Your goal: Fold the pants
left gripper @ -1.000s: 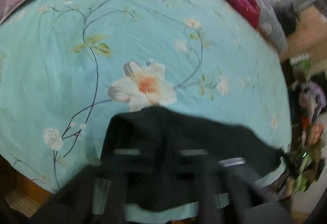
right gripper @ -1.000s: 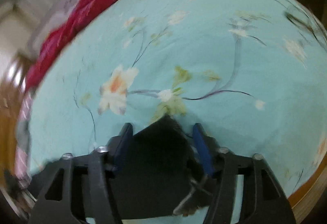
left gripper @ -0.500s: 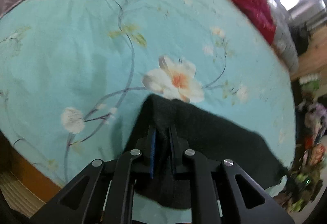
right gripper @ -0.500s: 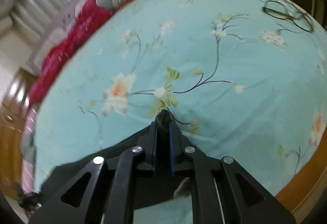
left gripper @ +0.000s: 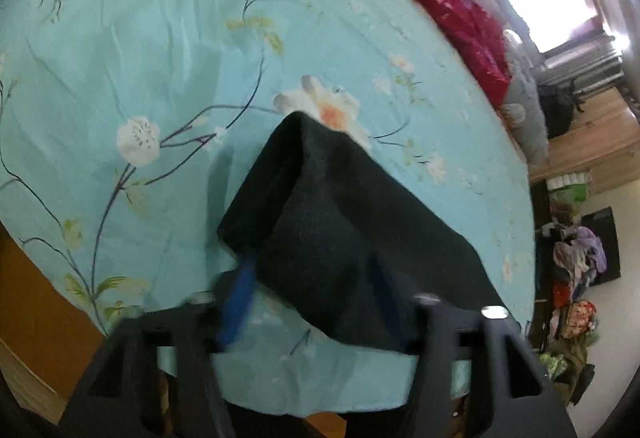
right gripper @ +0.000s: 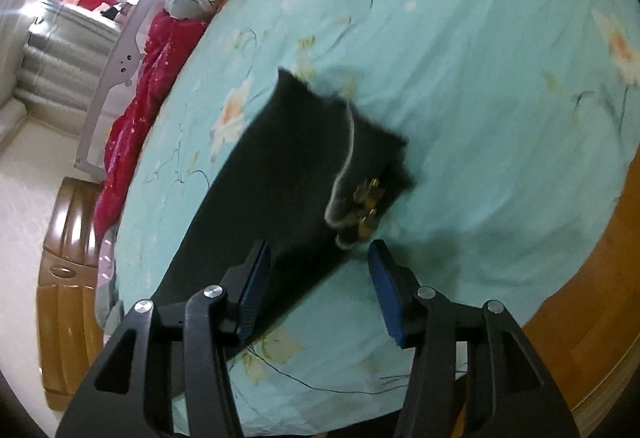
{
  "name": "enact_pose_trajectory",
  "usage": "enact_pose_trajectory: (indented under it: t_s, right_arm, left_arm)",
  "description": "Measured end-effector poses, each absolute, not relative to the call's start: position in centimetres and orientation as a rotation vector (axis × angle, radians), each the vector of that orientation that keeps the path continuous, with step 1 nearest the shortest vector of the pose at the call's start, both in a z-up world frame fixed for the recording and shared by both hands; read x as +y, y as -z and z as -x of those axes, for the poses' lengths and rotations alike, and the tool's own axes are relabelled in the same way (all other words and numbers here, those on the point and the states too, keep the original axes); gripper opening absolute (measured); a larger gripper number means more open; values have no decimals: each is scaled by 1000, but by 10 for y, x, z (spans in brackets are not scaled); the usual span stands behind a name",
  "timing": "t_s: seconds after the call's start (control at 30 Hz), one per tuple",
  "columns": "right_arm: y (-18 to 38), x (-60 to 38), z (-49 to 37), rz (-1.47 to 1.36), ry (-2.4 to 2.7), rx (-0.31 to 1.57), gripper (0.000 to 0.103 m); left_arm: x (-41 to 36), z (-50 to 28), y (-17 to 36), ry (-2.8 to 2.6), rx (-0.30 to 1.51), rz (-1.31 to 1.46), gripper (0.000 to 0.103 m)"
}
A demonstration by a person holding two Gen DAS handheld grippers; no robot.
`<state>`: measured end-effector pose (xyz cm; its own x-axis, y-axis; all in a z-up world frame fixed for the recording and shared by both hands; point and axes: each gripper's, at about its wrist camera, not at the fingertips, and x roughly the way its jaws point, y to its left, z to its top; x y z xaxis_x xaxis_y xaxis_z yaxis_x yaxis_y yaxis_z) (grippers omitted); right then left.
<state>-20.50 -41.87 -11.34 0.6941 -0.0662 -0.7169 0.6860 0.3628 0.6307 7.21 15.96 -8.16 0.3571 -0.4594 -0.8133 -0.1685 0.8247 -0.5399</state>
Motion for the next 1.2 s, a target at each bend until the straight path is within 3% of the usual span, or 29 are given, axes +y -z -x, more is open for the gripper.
enact_pose_trajectory:
  t_s: [0.03, 0.1, 0.13, 0.17, 0.27, 0.53, 0.57, 0.6, 0.73, 0.97, 1.03, 1.07, 1.1, 1.13, 1.2]
  right_arm:
    - [114, -418, 203, -1101, 540, 658, 53]
    - [109, -416, 200, -1084, 529, 642, 37]
    - [104, -414, 200, -1063, 509, 631, 22]
    - [100, -413, 197, -1034, 514, 642, 22]
    - [108, -411, 190, -980, 560, 734, 22]
    - [104, -422, 233, -1134, 601, 599, 23]
    - [104, -426, 244, -1167, 612, 558, 23]
    - [104, -429, 251, -1190, 617, 534, 27]
    - [109, -440, 272, -1250, 668, 477, 49]
    - [113, -443, 248, -1293, 538, 430, 49]
    - [121, -441, 236, -1286, 549, 464, 49]
    - [125, -443, 231, -1288, 549, 475, 47]
    - [125, -444, 228, -1288, 548, 468, 35]
    - [120, -443, 226, -1282, 521, 445, 14]
    - [102, -439, 224, -1216, 481, 413, 13]
  left_arm:
    - [158, -74, 85, 183, 1214, 597, 41]
    - [154, -75, 85, 152, 1171, 561, 39]
    - [150, -76, 85, 136, 1152, 511, 39]
    - [144, -77, 86, 123, 1139, 449, 39]
    - [128, -83, 99, 82, 1151, 339, 39]
    - [146, -56, 72, 158, 1143, 454, 45]
    - [147, -50, 70, 188, 1141, 488, 50]
    - [147, -44, 66, 221, 1145, 515, 60]
    - [140, -37, 75, 267, 1162, 545, 67]
    - [122, -67, 112, 213, 1276, 652, 67]
    - [117, -77, 121, 183, 1296, 649, 62]
    - [114, -80, 121, 172, 1304, 646, 51]
    - [113, -83, 119, 176, 1299, 647, 37]
    - [111, -84, 116, 185, 1292, 645, 34]
    - [107, -88, 114, 179, 1292, 611, 33]
